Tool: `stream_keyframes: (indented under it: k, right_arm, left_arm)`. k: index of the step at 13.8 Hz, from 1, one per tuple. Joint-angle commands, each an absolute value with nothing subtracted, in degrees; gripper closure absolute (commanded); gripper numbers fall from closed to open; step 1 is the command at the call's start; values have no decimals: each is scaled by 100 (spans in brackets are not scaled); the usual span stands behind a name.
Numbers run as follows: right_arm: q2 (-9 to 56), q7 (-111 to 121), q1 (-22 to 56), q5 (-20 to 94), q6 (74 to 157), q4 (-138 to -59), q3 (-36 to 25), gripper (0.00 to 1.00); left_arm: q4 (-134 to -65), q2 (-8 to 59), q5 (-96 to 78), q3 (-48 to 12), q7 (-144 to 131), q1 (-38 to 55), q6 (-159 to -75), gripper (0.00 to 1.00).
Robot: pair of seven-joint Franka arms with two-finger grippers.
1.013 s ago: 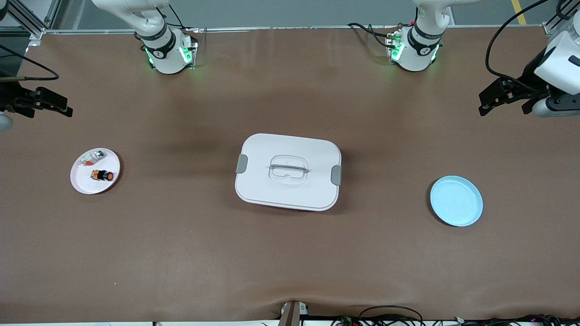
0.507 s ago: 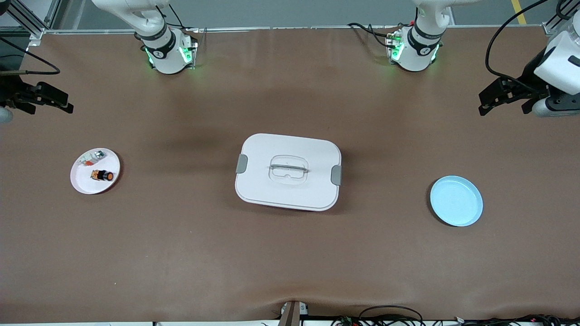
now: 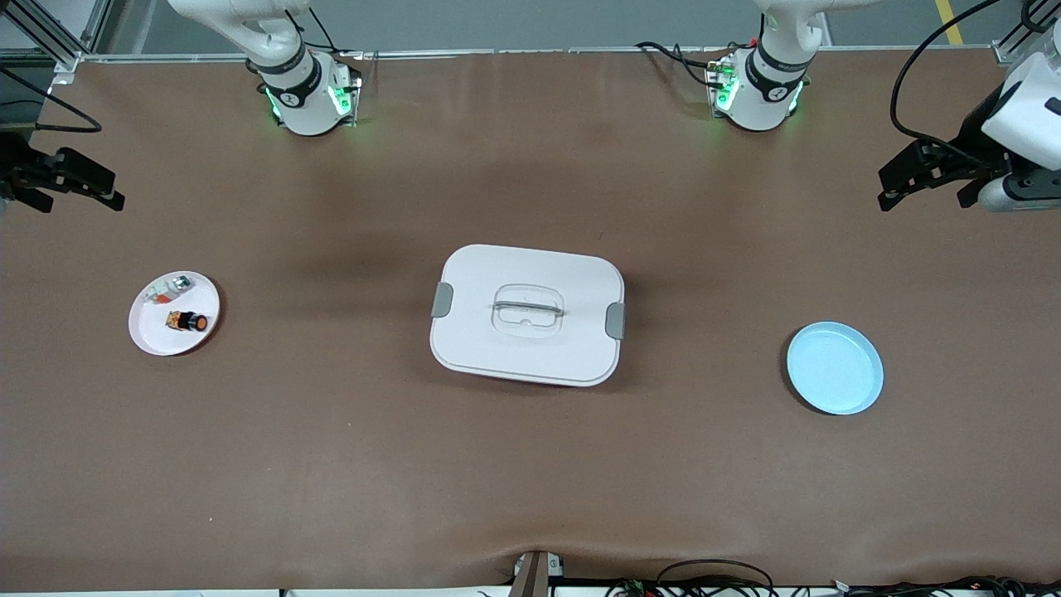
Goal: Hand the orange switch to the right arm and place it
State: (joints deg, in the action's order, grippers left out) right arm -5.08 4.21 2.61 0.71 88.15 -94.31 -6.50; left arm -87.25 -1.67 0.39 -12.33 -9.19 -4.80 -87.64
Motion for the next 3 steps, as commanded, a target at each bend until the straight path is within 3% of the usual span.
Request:
stream_keyframes:
  k: [1,3]
  right_arm:
    - [-598,579,246,-79,8807,-9387,-650,0]
    - [-598,677,255,-79,8815,-9387,-633,0]
  left_arm:
    - [-8648,-176,26,-1239,-809,-510,-8684,0]
    - [-8648,-176,26,-1239,-809,-510,-8684,0]
